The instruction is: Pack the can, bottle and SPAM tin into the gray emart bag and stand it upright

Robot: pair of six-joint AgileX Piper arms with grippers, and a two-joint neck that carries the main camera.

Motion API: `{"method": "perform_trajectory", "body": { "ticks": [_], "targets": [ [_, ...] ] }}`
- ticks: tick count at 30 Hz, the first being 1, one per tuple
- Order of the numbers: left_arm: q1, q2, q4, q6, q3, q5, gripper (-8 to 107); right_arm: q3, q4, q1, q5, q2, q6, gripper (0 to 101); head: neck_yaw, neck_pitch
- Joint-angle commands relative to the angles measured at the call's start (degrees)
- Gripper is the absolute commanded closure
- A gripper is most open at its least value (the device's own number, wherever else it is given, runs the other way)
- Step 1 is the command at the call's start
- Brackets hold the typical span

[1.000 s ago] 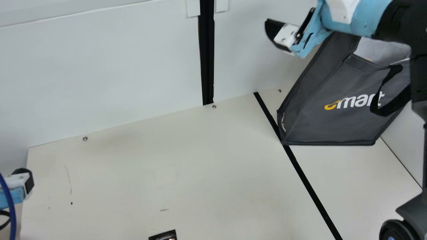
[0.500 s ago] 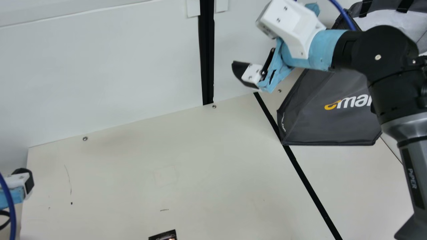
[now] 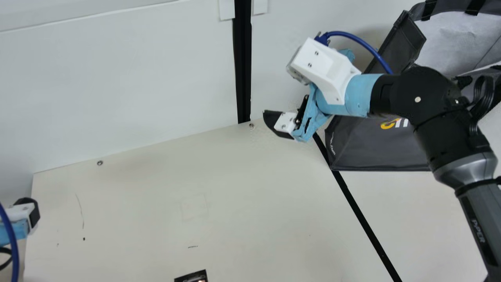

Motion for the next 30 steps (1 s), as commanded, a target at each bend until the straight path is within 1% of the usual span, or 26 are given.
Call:
{"method": "perform_trajectory", "body": {
  "ticks": [1,13,20,30],
  "targets": [
    [0.00,0.00,0.00,0.00,0.00,0.00,9,1.60,-0.06,0.01,-0.04,-0.33,-0.14,6,-0.05,-1.30],
    [0.00,0.00,0.00,0.00,0.00,0.00,9,8.27,-1.51,0.08,0.76,-2.55,0.84,6,-0.05,-1.30],
    [0.00,0.00,0.00,0.00,0.00,0.00,9,12.03,-1.28,0.18,1.21,-3.70,1.09,6,-0.05,-1.30],
    [0.00,0.00,0.00,0.00,0.00,0.00,9,12.08,-1.52,0.11,1.20,-3.68,1.26,6,-0.05,-1.30]
  ]
}}
